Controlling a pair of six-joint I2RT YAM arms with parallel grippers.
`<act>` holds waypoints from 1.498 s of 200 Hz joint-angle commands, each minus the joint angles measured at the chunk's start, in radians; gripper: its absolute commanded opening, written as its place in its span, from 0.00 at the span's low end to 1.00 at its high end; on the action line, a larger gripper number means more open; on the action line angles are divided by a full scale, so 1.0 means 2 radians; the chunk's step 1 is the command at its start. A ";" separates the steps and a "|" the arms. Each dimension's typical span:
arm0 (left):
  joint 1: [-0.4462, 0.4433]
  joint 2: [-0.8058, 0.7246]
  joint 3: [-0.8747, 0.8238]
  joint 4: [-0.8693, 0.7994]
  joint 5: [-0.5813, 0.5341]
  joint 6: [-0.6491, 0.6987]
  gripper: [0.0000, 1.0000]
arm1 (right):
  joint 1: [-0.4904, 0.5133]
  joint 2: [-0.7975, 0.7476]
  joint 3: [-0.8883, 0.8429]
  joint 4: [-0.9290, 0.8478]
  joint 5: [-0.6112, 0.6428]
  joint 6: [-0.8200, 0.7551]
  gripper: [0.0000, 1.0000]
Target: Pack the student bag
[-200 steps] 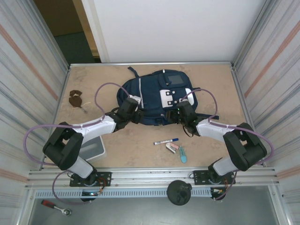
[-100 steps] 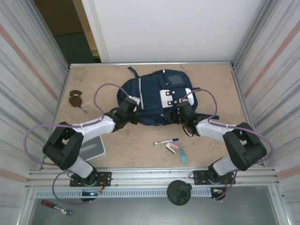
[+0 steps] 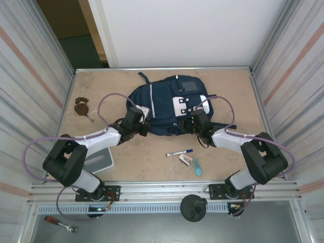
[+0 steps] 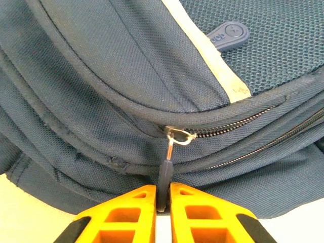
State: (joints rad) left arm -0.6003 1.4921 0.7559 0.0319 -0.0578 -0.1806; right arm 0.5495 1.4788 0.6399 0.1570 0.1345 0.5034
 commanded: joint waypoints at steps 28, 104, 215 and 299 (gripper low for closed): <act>0.011 -0.014 -0.004 0.030 0.027 0.021 0.02 | -0.005 -0.028 0.012 -0.049 0.020 -0.019 0.69; 0.015 -0.077 -0.046 0.089 0.066 0.029 0.00 | 0.019 -0.045 0.058 -0.013 -0.125 0.017 0.70; 0.014 -0.054 -0.039 0.077 0.049 0.065 0.00 | 0.013 0.127 0.183 -0.008 -0.121 0.165 0.51; 0.015 -0.022 -0.004 0.045 -0.048 0.092 0.00 | -0.014 0.112 0.171 -0.054 -0.139 0.058 0.00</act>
State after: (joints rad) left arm -0.5777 1.4231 0.6907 0.1268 -0.0566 -0.0399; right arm 0.5526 1.7420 0.9886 0.1337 -0.1326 0.7528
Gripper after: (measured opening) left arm 0.045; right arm 0.081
